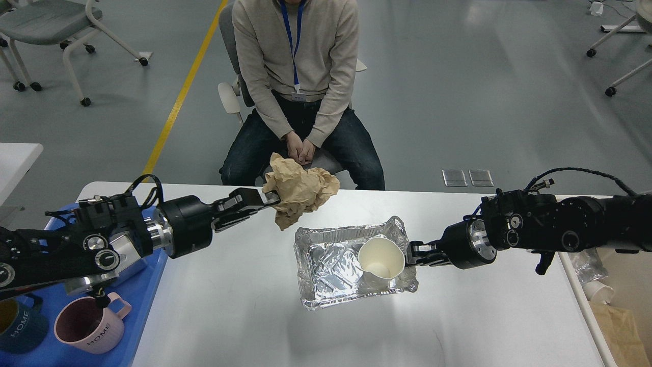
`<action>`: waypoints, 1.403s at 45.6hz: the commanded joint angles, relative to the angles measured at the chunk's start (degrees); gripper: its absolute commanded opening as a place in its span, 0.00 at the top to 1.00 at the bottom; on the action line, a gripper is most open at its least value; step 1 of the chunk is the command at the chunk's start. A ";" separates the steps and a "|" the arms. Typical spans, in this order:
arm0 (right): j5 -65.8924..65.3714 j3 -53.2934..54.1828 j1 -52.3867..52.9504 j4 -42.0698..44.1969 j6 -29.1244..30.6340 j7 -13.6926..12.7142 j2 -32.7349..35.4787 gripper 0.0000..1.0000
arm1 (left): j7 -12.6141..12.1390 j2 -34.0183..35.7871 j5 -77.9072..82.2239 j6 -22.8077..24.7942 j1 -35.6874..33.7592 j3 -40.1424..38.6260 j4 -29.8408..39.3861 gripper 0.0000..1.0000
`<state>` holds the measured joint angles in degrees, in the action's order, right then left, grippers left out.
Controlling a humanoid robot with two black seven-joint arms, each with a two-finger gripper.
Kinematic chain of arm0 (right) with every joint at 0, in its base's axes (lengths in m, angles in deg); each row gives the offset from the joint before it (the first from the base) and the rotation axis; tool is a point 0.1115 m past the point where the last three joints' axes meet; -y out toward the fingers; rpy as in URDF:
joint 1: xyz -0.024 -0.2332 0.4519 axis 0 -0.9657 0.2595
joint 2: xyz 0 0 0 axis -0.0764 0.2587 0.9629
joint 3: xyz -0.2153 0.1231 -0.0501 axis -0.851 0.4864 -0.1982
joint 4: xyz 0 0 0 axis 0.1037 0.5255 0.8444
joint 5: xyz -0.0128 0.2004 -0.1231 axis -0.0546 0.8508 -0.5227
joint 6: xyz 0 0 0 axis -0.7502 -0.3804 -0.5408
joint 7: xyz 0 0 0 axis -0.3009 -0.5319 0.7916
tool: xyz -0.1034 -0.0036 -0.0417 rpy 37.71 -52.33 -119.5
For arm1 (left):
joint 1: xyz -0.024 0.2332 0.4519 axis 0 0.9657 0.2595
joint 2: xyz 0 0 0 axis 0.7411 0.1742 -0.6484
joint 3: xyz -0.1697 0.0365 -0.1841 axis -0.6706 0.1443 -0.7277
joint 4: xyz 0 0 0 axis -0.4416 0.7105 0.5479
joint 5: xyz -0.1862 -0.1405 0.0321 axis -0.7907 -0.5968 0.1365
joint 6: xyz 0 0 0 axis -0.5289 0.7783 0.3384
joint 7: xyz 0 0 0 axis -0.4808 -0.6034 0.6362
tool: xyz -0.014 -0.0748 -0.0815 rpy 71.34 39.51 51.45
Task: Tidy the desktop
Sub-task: 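Drop the brown paper into the foil tray beside the cup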
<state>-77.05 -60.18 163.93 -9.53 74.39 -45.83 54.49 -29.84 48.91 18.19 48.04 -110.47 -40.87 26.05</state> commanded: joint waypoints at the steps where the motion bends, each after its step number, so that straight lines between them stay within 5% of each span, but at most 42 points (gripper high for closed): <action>1: 0.03 0.00 0.00 0.17 -0.03 -0.04 -0.05 1.00 | 0.02 -2.39 -0.06 0.03 0.01 0.31 -0.16 0.98; 39: -0.33 0.00 -0.18 0.26 0.15 0.14 -0.40 1.00 | -0.86 -6.61 -0.24 -0.41 4.40 5.41 -3.50 0.93; 43: -0.33 0.00 -0.18 0.26 0.15 0.23 -0.40 1.00 | -1.12 -6.79 -0.41 -0.41 4.93 5.41 -4.29 0.82; 49: -0.41 0.00 -0.18 0.26 0.15 0.23 -0.40 1.00 | -1.12 -7.49 -0.50 -0.50 5.19 5.32 -5.00 0.48; 64: -0.41 0.00 -0.18 0.08 0.15 0.31 -0.23 1.00 | -1.03 -8.28 -0.77 -0.76 5.28 4.62 -5.53 0.22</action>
<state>-77.46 -60.18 163.75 -9.47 74.54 -45.60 54.09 -30.96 40.73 17.54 47.39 -105.14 -35.79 20.57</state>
